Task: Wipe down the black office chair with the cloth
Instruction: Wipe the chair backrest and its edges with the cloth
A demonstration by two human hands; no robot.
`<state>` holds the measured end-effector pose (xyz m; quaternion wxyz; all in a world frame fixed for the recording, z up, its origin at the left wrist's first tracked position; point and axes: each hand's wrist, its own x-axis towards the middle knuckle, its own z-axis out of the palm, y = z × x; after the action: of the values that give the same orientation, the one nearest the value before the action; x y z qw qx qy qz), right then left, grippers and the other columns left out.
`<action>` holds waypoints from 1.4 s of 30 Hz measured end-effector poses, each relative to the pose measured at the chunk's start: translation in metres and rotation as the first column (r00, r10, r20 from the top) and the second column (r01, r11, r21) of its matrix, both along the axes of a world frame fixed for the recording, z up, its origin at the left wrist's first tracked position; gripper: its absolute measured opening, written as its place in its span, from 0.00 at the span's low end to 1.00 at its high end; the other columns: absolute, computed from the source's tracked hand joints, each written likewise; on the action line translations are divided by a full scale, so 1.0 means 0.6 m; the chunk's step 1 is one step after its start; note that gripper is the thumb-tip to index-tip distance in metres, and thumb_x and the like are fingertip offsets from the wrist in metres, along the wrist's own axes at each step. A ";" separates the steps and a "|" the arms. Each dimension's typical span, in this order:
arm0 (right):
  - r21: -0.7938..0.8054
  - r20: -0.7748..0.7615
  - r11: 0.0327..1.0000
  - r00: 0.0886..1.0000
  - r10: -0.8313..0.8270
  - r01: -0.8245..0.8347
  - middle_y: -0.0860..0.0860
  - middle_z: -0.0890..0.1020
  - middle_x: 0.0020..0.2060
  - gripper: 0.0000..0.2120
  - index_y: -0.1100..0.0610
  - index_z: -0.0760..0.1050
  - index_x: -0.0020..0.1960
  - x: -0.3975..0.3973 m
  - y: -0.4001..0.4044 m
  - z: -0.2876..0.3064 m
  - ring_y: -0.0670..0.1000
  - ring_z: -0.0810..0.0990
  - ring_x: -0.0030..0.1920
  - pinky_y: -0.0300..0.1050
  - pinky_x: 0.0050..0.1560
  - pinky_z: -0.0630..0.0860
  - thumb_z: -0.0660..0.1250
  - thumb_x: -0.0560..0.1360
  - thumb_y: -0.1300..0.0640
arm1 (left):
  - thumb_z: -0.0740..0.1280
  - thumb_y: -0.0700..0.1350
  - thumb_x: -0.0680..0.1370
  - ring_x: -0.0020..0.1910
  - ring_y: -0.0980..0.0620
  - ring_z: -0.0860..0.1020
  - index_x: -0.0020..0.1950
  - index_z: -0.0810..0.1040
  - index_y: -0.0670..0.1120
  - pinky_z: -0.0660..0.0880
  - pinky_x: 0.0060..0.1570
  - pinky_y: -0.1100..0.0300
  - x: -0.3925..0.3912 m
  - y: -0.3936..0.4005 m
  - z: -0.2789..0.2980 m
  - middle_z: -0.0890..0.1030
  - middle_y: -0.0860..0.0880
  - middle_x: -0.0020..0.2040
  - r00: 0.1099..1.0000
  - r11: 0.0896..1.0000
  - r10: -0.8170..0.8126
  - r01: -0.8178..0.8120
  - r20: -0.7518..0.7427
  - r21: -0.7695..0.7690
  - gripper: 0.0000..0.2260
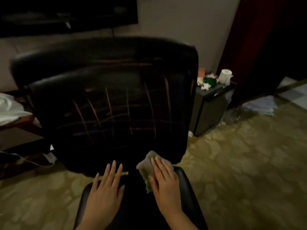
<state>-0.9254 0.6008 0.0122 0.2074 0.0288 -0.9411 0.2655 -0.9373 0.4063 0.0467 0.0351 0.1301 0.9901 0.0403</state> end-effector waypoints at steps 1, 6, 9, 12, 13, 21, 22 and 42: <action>-0.024 -0.086 1.000 0.996 -0.004 0.002 0.48 0.71 0.68 0.22 0.54 0.63 0.70 -0.023 0.002 0.035 0.46 0.64 0.69 0.41 0.64 0.64 0.49 0.80 0.46 | 0.38 0.57 0.79 0.75 0.53 0.45 0.75 0.48 0.50 0.46 0.70 0.59 -0.013 0.006 0.029 0.67 0.48 0.68 0.998 0.999 0.008 -0.005 -0.065 0.039 0.26; -0.149 -0.379 0.986 0.918 -0.122 0.069 0.52 0.69 0.69 0.23 0.57 0.60 0.72 -0.129 0.000 0.193 0.49 0.63 0.71 0.44 0.68 0.61 0.49 0.81 0.46 | 0.39 0.57 0.79 0.75 0.57 0.41 0.75 0.44 0.51 0.42 0.71 0.57 -0.074 -0.013 0.115 0.43 0.54 0.77 0.934 0.995 -0.014 0.048 -0.357 0.086 0.25; -0.117 -0.443 0.990 0.888 -0.127 0.083 0.51 0.68 0.69 0.23 0.56 0.57 0.73 -0.178 -0.013 0.252 0.49 0.62 0.71 0.47 0.69 0.61 0.49 0.81 0.46 | 0.40 0.58 0.79 0.75 0.58 0.42 0.75 0.44 0.53 0.42 0.71 0.58 -0.108 -0.047 0.160 0.40 0.57 0.76 0.902 0.986 0.008 0.065 -0.431 0.152 0.25; -0.062 -0.427 0.990 0.893 -0.139 0.124 0.51 0.66 0.70 0.24 0.53 0.54 0.73 -0.224 -0.042 0.297 0.48 0.59 0.72 0.50 0.69 0.59 0.46 0.81 0.44 | 0.39 0.59 0.78 0.74 0.59 0.41 0.75 0.44 0.53 0.40 0.71 0.61 -0.145 -0.088 0.208 0.39 0.58 0.76 0.874 0.977 0.058 0.050 -0.483 0.208 0.25; -0.044 -0.404 0.988 0.902 -0.150 0.145 0.50 0.65 0.70 0.24 0.52 0.53 0.73 -0.239 -0.059 0.307 0.48 0.59 0.72 0.50 0.69 0.58 0.46 0.81 0.44 | 0.39 0.59 0.78 0.74 0.59 0.41 0.75 0.44 0.54 0.39 0.71 0.61 -0.159 -0.104 0.223 0.39 0.58 0.76 0.867 0.976 0.066 0.045 -0.494 0.211 0.25; 0.544 -0.295 0.837 0.921 0.253 -0.056 0.50 0.39 0.76 0.37 0.49 0.36 0.75 -0.303 -0.238 0.213 0.51 0.47 0.75 0.62 0.64 0.62 0.51 0.72 0.44 | 0.39 0.57 0.79 0.74 0.59 0.40 0.73 0.53 0.45 0.38 0.70 0.61 -0.234 -0.178 0.251 0.63 0.46 0.71 0.858 0.976 0.173 -0.083 -0.484 0.201 0.26; 0.611 -0.289 0.787 0.904 0.316 -0.080 0.49 0.37 0.76 0.37 0.48 0.36 0.75 -0.302 -0.235 0.191 0.50 0.43 0.76 0.63 0.68 0.57 0.52 0.73 0.44 | 0.40 0.57 0.79 0.74 0.58 0.41 0.73 0.53 0.45 0.38 0.70 0.60 -0.238 -0.179 0.246 0.62 0.45 0.72 0.857 0.980 0.158 -0.075 -0.491 0.184 0.26; 0.628 -0.295 0.778 0.919 0.263 -0.022 0.44 0.37 0.75 0.35 0.46 0.39 0.76 -0.279 -0.090 0.154 0.45 0.39 0.75 0.55 0.70 0.40 0.54 0.75 0.50 | 0.42 0.56 0.79 0.73 0.49 0.56 0.74 0.54 0.46 0.39 0.70 0.56 -0.253 -0.157 0.242 0.57 0.48 0.74 0.850 0.990 0.137 -0.132 -0.509 0.045 0.26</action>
<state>-1.0928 0.5468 0.1049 0.3373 0.2159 -0.9150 -0.0489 -1.0891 0.3120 0.1918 -0.2321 0.0667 0.9703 0.0108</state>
